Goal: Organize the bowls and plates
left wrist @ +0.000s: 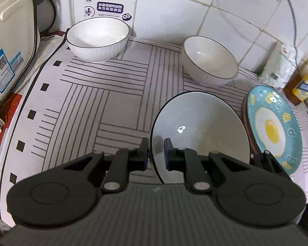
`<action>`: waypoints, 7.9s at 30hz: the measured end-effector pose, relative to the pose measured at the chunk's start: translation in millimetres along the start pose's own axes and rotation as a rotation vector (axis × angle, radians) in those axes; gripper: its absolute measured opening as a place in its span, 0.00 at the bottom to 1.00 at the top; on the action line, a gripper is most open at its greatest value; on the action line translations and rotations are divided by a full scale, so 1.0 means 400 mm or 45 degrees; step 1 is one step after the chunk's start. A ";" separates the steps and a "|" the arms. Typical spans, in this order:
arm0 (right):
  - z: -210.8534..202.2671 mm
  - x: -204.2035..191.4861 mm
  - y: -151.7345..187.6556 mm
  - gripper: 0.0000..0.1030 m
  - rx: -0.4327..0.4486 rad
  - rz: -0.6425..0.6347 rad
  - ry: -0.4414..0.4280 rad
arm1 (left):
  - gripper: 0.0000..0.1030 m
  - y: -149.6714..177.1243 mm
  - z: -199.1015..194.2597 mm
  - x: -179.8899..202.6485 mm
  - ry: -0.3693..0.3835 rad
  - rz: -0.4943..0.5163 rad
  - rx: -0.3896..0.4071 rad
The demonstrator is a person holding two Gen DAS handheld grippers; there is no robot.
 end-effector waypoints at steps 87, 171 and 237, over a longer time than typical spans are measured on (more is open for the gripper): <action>0.238 0.342 -0.167 0.30 -0.172 0.595 0.358 | 0.24 -0.203 0.329 0.006 0.200 -0.030 -0.056; -0.025 0.071 -0.113 0.24 -0.099 0.215 0.109 | 0.20 0.021 -0.030 -0.018 -0.030 -0.047 -0.244; 0.191 -0.020 -0.441 0.69 -0.193 0.069 0.013 | 0.60 -0.160 -0.128 -0.321 -0.120 -0.166 0.328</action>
Point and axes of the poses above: each gripper's, at about its wrist camera, not at the fingertips, and z roughly the way its jaws point, x to its right, y to its underside, the point moved 4 cm from there along z, roughly the way its jaws point, and after that the axes turned 11 degrees about y, right-handed, at the moved point
